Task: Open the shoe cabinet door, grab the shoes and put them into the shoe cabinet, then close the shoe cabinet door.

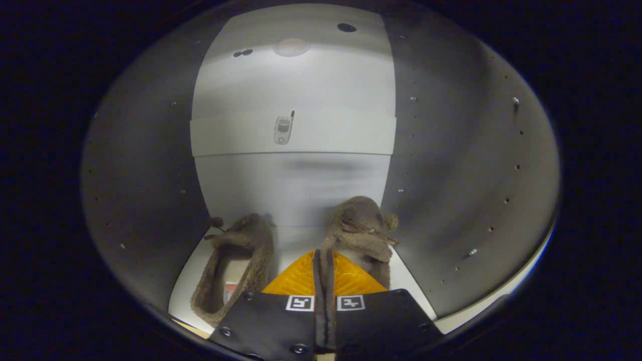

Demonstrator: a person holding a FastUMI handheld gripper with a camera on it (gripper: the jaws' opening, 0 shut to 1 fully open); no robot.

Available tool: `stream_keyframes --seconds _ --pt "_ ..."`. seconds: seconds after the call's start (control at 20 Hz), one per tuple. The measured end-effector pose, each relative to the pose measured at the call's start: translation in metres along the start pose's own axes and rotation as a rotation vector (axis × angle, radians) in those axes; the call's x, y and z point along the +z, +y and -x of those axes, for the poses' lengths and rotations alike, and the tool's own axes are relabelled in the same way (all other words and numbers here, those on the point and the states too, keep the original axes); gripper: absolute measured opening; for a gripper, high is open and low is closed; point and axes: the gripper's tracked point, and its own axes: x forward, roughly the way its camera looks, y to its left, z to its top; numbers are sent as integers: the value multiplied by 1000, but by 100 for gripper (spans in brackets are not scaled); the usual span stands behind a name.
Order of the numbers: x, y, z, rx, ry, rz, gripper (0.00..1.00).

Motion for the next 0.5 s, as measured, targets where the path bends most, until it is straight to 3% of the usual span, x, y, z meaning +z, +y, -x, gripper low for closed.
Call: stream_keyframes --seconds 0.4,0.5 --pt "-2 -2 -10 0 3 -50 4" --pt "-2 -5 -17 -16 -3 -62 8"
